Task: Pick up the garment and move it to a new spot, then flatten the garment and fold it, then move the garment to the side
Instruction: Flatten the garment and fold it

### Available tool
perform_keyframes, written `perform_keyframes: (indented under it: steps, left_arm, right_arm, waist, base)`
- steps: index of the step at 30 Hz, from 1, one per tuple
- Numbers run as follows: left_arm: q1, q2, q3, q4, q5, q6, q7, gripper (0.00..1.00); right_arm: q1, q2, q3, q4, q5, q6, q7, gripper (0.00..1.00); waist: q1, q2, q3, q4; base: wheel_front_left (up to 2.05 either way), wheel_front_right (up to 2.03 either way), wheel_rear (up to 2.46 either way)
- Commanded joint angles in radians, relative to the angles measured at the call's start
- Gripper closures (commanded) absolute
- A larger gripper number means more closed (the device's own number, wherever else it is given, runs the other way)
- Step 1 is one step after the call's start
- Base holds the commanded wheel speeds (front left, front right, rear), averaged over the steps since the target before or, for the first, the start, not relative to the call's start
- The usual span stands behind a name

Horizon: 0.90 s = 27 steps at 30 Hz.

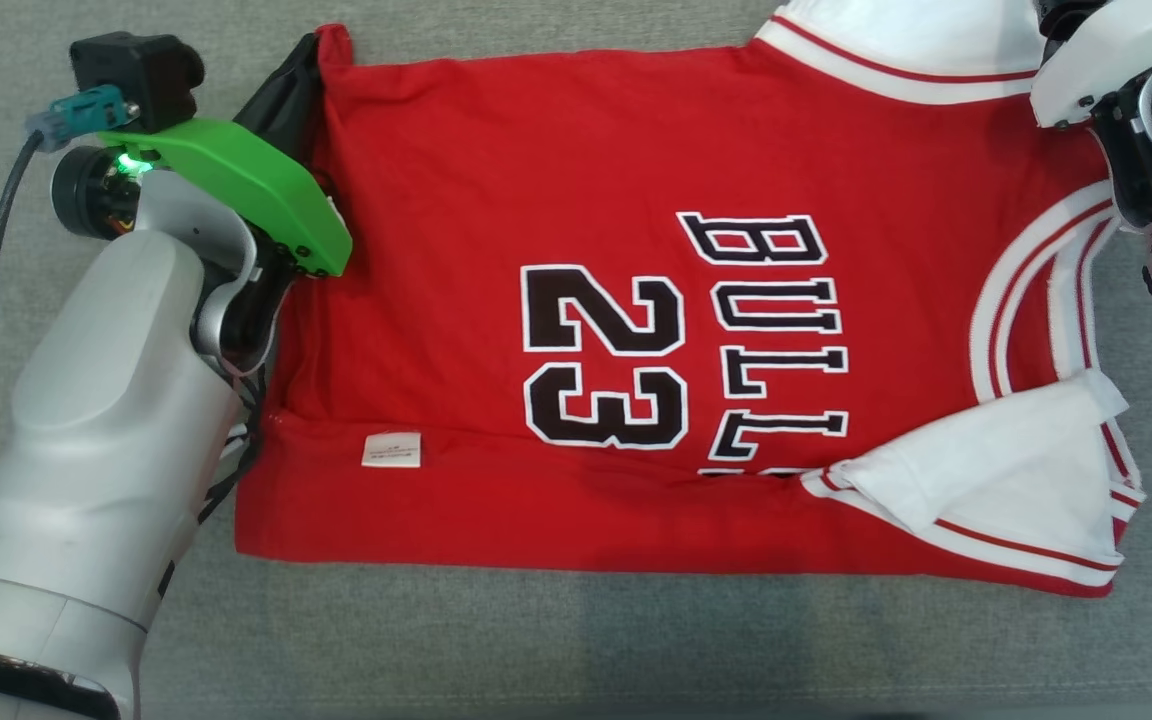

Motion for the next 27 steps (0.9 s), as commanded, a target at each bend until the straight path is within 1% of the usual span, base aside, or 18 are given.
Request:
perform_keyframes:
  steps: [1,7,8,9,10,16,23,27]
  left_arm:
    - [-0.024,-0.009,-0.016,0.003,-0.010,-0.002,-0.013,1.00]
    - [-0.061,-0.015,-0.086,0.030,-0.053,-0.002,-0.056,1.00]
    - [-0.065,-0.013,-0.095,0.036,-0.056,-0.002,-0.062,1.00]
    - [-0.068,-0.009,-0.103,0.042,-0.063,-0.001,-0.068,1.00]
    - [-0.070,-0.006,-0.111,0.048,-0.071,-0.001,-0.074,1.00]
    - [-0.092,0.025,-0.148,0.065,-0.112,0.000,-0.112,1.00]
    - [-0.112,0.075,-0.164,0.062,-0.123,0.000,-0.157,1.00]
    - [-0.100,0.097,-0.161,0.057,-0.134,0.000,-0.169,1.00]
  right_arm:
    - [-0.023,-0.010,0.023,0.031,0.021,-0.001,0.009,0.00]
    - [-0.075,-0.039,0.155,0.116,0.091,-0.001,0.048,0.00]
    - [-0.079,-0.044,0.175,0.126,0.103,-0.001,0.055,0.41]
    - [-0.080,-0.049,0.192,0.136,0.116,-0.001,0.058,0.68]
    - [-0.081,-0.052,0.205,0.143,0.134,-0.001,0.061,1.00]
    - [-0.122,-0.091,0.266,0.133,0.207,-0.001,0.028,1.00]
    - [-0.153,-0.135,0.333,0.053,0.302,-0.001,0.003,1.00]
    - [-0.137,-0.157,0.370,0.004,0.364,-0.001,0.001,1.00]
  waist:
    - [-0.0001,0.0000,0.061,0.079]
    - [-0.0001,0.0000,0.072,0.105]
    - [-0.0001,0.0000,0.072,0.105]
    - [-0.0001,0.0000,0.071,0.105]
    - [-0.0001,0.0000,0.069,0.103]
    - [-0.0001,0.0000,0.047,0.078]
    - [-0.0001,0.0000,0.001,0.042]
    - [-0.0001,0.0000,-0.027,0.022]
  base:
    - [0.00,0.00,0.00]
    - [0.00,0.00,0.00]
    - [0.00,0.00,0.00]
    - [0.00,0.00,0.00]
    - [0.00,0.00,0.00]
    - [0.00,0.00,0.00]
    - [0.00,0.00,0.00]
    - [0.00,0.00,0.00]
